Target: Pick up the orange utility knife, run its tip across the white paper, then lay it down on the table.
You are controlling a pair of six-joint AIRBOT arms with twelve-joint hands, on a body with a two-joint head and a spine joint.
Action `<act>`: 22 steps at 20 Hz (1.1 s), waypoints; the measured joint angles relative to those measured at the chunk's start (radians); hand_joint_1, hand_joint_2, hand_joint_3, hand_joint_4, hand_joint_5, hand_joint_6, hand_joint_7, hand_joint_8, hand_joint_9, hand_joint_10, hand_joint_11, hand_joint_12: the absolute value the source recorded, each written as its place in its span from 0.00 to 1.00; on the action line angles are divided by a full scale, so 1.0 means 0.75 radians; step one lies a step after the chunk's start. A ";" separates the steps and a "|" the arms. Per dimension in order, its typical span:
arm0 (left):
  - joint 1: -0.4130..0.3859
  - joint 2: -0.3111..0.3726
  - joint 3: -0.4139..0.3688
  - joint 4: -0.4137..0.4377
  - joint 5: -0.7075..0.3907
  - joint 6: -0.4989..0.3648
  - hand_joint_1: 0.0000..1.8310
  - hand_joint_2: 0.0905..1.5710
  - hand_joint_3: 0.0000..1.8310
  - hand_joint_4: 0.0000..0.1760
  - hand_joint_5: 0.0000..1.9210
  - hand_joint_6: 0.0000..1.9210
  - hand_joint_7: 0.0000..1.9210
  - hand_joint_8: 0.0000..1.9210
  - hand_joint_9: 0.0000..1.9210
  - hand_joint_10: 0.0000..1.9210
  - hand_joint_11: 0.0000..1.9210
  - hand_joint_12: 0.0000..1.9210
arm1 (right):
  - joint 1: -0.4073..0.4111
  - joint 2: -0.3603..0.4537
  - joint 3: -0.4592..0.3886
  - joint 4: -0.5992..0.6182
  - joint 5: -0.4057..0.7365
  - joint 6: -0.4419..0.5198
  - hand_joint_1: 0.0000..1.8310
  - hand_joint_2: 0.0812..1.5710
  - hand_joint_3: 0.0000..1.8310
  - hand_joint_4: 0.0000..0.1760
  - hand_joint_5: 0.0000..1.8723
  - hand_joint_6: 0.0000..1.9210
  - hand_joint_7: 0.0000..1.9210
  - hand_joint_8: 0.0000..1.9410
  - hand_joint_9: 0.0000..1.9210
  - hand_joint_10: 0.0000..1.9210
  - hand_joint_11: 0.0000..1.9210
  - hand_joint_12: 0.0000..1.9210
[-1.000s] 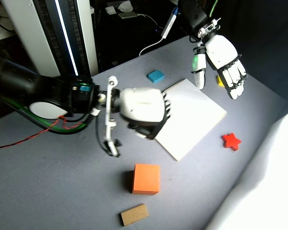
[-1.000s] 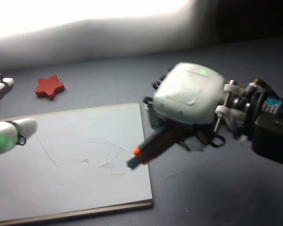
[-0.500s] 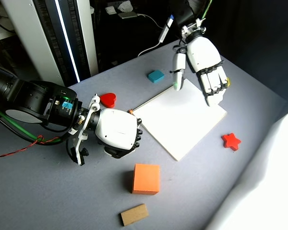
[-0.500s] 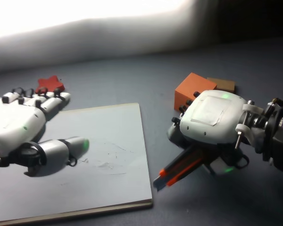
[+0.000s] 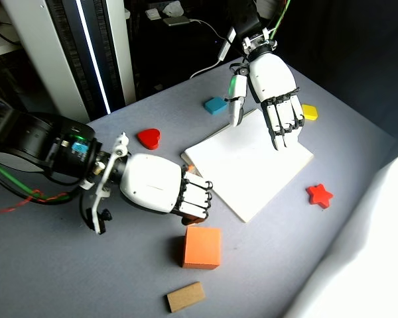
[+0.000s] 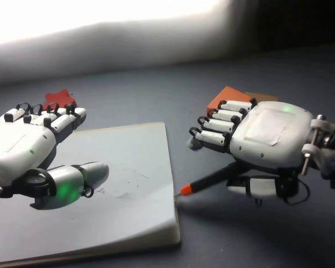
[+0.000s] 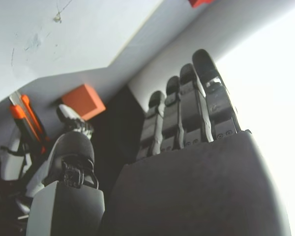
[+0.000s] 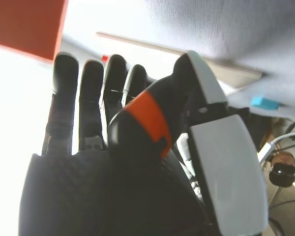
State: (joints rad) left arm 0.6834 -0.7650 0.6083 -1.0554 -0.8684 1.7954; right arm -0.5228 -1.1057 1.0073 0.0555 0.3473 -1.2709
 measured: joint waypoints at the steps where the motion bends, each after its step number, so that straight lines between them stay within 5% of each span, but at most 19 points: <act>1: -0.002 0.001 0.000 -0.002 -0.001 0.010 0.00 0.79 0.00 0.22 0.02 0.00 0.06 0.00 0.08 0.00 0.00 0.42 | 0.010 0.018 -0.018 -0.003 0.002 0.002 0.28 0.74 0.00 0.00 0.00 0.00 0.00 0.02 0.00 0.12 0.00 0.53; 2: -0.009 0.001 -0.007 -0.008 -0.004 0.014 0.00 0.79 0.00 0.23 0.03 0.00 0.07 0.00 0.09 0.00 0.00 0.44 | 0.020 0.044 -0.041 -0.004 0.009 0.003 0.23 0.69 0.00 0.00 0.00 0.00 0.00 0.00 0.00 0.00 0.00 0.08; 6: -0.012 0.000 -0.034 -0.001 -0.005 0.013 0.00 0.79 0.00 0.23 0.03 0.00 0.07 0.00 0.09 0.00 0.00 0.43 | 0.035 0.122 -0.124 -0.001 0.002 0.005 0.18 0.65 0.00 0.00 0.00 0.00 0.00 0.00 0.00 0.00 0.00 0.00; 8: -0.026 0.000 -0.037 -0.008 -0.001 0.013 0.00 0.80 0.00 0.20 0.09 0.02 0.13 0.01 0.13 0.02 0.00 0.51 | 0.063 0.195 -0.192 0.038 -0.010 0.010 0.01 0.70 0.00 0.00 0.01 0.00 0.03 0.01 0.03 0.01 0.00 0.00; 9: -0.036 0.000 -0.037 -0.003 -0.003 0.013 0.01 0.80 0.00 0.15 0.14 0.02 0.19 0.01 0.18 0.02 0.00 0.59 | 0.077 0.246 -0.235 0.106 -0.010 0.010 0.00 0.70 0.00 0.00 0.04 0.04 0.08 0.01 0.04 0.10 0.00 0.24; 10: -0.047 0.000 -0.037 -0.005 -0.005 0.012 0.01 0.80 0.00 0.15 0.14 0.02 0.19 0.01 0.18 0.02 0.00 0.59 | 0.089 0.298 -0.275 0.195 -0.026 0.008 0.00 0.70 0.00 0.00 0.04 0.04 0.08 0.01 0.04 0.10 0.00 0.24; 11: -0.062 0.000 -0.036 -0.008 -0.001 0.013 0.02 0.80 0.00 0.11 0.19 0.02 0.26 0.02 0.24 0.04 0.00 0.68 | 0.107 0.367 -0.328 0.286 -0.064 0.006 0.00 0.71 0.01 0.00 0.10 0.10 0.16 0.05 0.08 0.22 0.00 0.58; 12: -0.084 0.001 -0.029 -0.010 0.024 0.018 0.05 0.82 0.00 0.00 0.31 0.02 0.38 0.05 0.29 0.28 0.05 0.79 | 0.115 0.452 -0.387 0.346 -0.106 0.004 0.01 0.74 0.01 0.00 0.05 0.59 0.14 0.53 0.05 0.73 0.00 0.93; 13: -0.100 0.001 -0.027 -0.010 0.040 0.031 0.05 0.82 0.00 0.00 0.31 0.02 0.38 0.05 0.29 0.28 0.05 0.79 | 0.121 0.528 -0.437 0.366 -0.156 0.005 0.01 0.74 0.01 0.00 0.05 0.59 0.14 0.53 0.05 0.73 0.00 0.93; 14: -0.117 0.000 -0.027 -0.006 0.052 0.044 0.05 0.82 0.00 0.00 0.37 0.03 0.41 0.15 0.29 0.49 0.10 0.82 | 0.121 0.602 -0.485 0.366 -0.217 0.006 0.02 0.76 0.01 0.00 0.09 0.72 0.16 0.73 0.09 0.88 0.00 0.99; 15: -0.127 0.001 -0.030 -0.003 0.065 0.053 0.06 0.83 0.00 0.00 0.43 0.08 0.39 0.37 0.30 0.63 0.16 0.86 | 0.121 0.650 -0.520 0.373 -0.264 0.008 0.04 0.76 0.01 0.00 0.20 0.79 0.28 0.82 0.19 0.97 0.14 1.00; 16: -0.148 0.000 -0.035 -0.004 0.089 0.083 0.08 0.85 0.00 0.00 0.43 0.34 0.41 0.64 0.37 0.79 0.25 0.93 | 0.113 0.715 -0.572 0.420 -0.307 0.008 0.05 0.78 0.01 0.00 0.36 0.86 0.45 0.87 0.39 1.00 0.29 1.00; 17: -0.159 0.000 -0.039 -0.003 0.102 0.094 0.08 0.85 0.00 0.00 0.43 0.34 0.41 0.64 0.37 0.79 0.25 0.93 | 0.106 0.747 -0.598 0.459 -0.317 0.009 0.05 0.78 0.01 0.00 0.36 0.86 0.45 0.87 0.39 1.00 0.29 1.00; 18: -0.167 0.001 -0.053 0.003 0.104 0.105 0.10 0.87 0.00 0.00 0.40 0.59 0.47 0.75 0.44 0.87 0.33 0.95 | 0.088 0.790 -0.628 0.516 -0.307 0.009 0.03 0.81 0.01 0.00 0.49 0.85 0.56 0.85 0.53 1.00 0.42 1.00; 22: -0.172 0.000 -0.098 -0.004 0.104 0.119 0.13 0.90 0.00 0.00 0.41 0.78 0.50 0.81 0.47 0.94 0.42 1.00 | -0.004 0.866 -0.693 0.565 -0.283 0.009 0.04 0.84 0.02 0.00 0.52 0.84 0.60 0.82 0.57 1.00 0.47 1.00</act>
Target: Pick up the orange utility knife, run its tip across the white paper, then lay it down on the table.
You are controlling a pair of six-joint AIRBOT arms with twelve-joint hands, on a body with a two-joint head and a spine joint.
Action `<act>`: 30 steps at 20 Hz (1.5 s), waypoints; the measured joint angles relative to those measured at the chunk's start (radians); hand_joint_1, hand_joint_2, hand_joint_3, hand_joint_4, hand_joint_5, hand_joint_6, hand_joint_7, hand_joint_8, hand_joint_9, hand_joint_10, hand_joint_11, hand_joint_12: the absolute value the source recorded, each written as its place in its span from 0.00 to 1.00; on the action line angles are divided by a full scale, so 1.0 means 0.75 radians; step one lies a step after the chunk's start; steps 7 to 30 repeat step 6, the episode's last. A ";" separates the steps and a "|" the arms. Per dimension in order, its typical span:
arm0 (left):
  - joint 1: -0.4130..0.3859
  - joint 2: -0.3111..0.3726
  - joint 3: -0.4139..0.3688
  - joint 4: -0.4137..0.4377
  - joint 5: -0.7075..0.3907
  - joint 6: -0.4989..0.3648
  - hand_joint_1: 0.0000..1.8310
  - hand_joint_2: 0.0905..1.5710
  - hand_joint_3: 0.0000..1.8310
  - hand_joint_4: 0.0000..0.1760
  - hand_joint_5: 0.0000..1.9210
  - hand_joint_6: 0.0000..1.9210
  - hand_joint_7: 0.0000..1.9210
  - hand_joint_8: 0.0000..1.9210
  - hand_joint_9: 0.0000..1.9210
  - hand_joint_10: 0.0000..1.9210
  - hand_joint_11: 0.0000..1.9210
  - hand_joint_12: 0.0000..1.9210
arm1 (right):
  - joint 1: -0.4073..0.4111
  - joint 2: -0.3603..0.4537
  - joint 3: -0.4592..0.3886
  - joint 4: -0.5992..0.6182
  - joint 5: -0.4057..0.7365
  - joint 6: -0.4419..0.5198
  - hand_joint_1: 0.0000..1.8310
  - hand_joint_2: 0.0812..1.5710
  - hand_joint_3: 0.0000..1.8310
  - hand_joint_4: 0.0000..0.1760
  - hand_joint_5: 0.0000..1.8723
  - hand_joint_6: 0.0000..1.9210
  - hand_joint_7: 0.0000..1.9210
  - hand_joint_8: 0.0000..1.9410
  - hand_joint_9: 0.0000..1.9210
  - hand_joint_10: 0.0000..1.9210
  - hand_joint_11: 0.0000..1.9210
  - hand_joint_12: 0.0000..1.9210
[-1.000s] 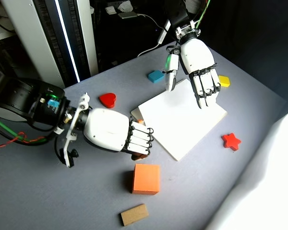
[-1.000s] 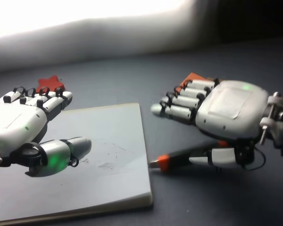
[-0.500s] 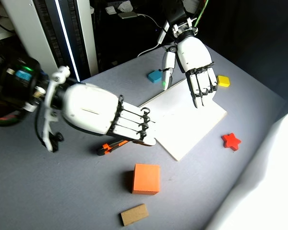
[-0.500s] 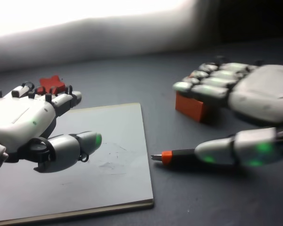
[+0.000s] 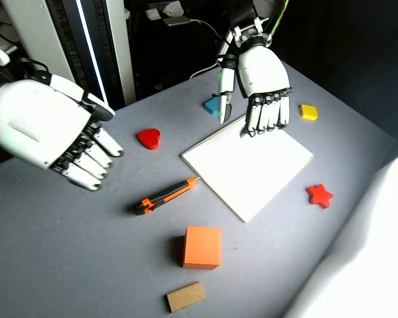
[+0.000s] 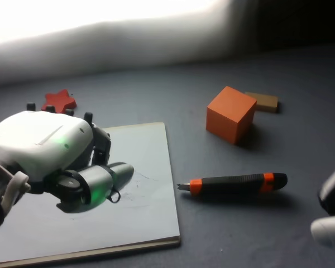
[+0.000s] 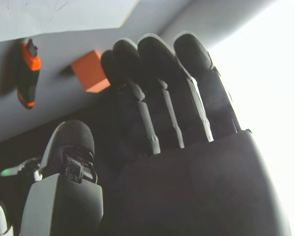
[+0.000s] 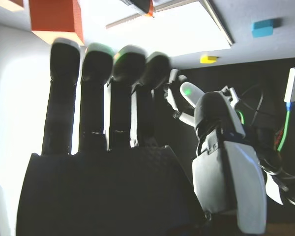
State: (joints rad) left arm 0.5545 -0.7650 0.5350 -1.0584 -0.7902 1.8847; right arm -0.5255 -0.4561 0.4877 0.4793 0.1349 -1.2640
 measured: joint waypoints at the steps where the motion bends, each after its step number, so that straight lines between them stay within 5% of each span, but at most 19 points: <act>1: -0.003 0.000 -0.004 0.002 0.007 0.000 0.13 0.90 0.00 0.00 0.40 0.80 0.50 0.82 0.48 0.95 0.44 1.00 | -0.009 -0.001 -0.001 0.000 0.028 0.006 0.05 0.85 0.02 0.00 0.52 0.85 0.60 0.83 0.57 1.00 0.47 1.00; 4: -0.006 0.001 0.000 -0.004 0.004 0.000 0.15 0.92 0.00 0.00 0.41 0.89 0.52 0.87 0.51 0.96 0.47 1.00 | -0.024 0.015 0.008 0.065 0.136 0.021 0.08 0.87 0.02 0.00 0.52 0.88 0.61 0.85 0.57 1.00 0.46 1.00; 6: -0.008 0.001 -0.001 -0.003 -0.003 0.000 0.15 0.92 0.00 0.00 0.41 0.90 0.52 0.87 0.52 0.97 0.47 1.00 | -0.019 -0.005 0.026 0.068 0.139 0.142 0.09 0.88 0.02 0.00 0.52 0.88 0.61 0.86 0.57 1.00 0.45 1.00; 30: -0.008 0.001 -0.001 -0.003 -0.003 0.000 0.15 0.92 0.00 0.00 0.41 0.90 0.52 0.87 0.52 0.97 0.47 1.00 | -0.019 -0.005 0.026 0.068 0.139 0.142 0.09 0.88 0.02 0.00 0.52 0.88 0.61 0.86 0.57 1.00 0.45 1.00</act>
